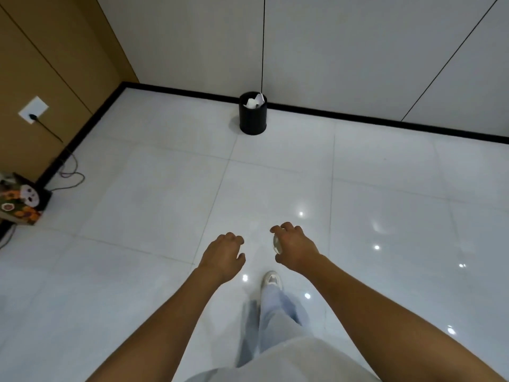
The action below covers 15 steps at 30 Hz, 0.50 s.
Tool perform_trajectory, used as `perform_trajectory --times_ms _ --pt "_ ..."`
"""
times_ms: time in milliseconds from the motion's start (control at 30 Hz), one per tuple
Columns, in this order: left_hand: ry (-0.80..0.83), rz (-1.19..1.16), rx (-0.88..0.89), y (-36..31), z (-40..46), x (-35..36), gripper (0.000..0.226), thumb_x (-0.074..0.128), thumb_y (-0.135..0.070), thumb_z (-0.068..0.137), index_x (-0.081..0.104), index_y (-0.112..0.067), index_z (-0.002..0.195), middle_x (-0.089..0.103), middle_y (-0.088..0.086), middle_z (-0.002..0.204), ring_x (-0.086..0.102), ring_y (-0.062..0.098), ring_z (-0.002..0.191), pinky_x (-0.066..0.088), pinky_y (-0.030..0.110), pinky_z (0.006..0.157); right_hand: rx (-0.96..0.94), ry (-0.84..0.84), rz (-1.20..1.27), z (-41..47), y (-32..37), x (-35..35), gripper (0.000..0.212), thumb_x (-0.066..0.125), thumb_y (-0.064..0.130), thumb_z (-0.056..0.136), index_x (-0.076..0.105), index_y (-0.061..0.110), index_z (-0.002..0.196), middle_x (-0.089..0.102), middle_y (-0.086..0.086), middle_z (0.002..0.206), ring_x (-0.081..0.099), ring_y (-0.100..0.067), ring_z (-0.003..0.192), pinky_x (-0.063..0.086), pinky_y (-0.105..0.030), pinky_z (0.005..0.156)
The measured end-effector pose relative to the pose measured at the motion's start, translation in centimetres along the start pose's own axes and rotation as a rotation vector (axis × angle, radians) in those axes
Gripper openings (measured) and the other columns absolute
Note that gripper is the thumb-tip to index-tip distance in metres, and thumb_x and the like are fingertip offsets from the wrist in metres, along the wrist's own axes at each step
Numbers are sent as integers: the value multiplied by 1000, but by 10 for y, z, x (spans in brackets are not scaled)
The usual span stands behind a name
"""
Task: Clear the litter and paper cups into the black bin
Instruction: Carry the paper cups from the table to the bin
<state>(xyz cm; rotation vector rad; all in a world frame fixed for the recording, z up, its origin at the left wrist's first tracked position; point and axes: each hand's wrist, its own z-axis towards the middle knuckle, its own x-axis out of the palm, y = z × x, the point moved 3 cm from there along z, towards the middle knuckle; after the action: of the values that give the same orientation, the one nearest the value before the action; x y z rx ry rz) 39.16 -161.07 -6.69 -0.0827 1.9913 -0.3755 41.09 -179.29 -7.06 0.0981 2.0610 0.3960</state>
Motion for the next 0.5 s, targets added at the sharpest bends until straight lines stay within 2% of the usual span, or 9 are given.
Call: perform_trajectory --times_ms 267,500 --pt "-18 -25 -30 12 176 -102 41 44 -30 97 44 -17 135 47 1 136 42 20 126 41 31 97 13 -9 -10 167 -26 -121 59 64 16 83 40 21 136 39 -3 138 38 -26 123 47 -34 78" --pt "4 -17 -21 53 317 -167 40 44 -30 96 46 -17 134 48 2 135 43 20 125 41 31 96 43 -36 29 315 -27 -189 64 65 19 82 37 23 140 39 -3 137 39 -27 122 46 -32 77"
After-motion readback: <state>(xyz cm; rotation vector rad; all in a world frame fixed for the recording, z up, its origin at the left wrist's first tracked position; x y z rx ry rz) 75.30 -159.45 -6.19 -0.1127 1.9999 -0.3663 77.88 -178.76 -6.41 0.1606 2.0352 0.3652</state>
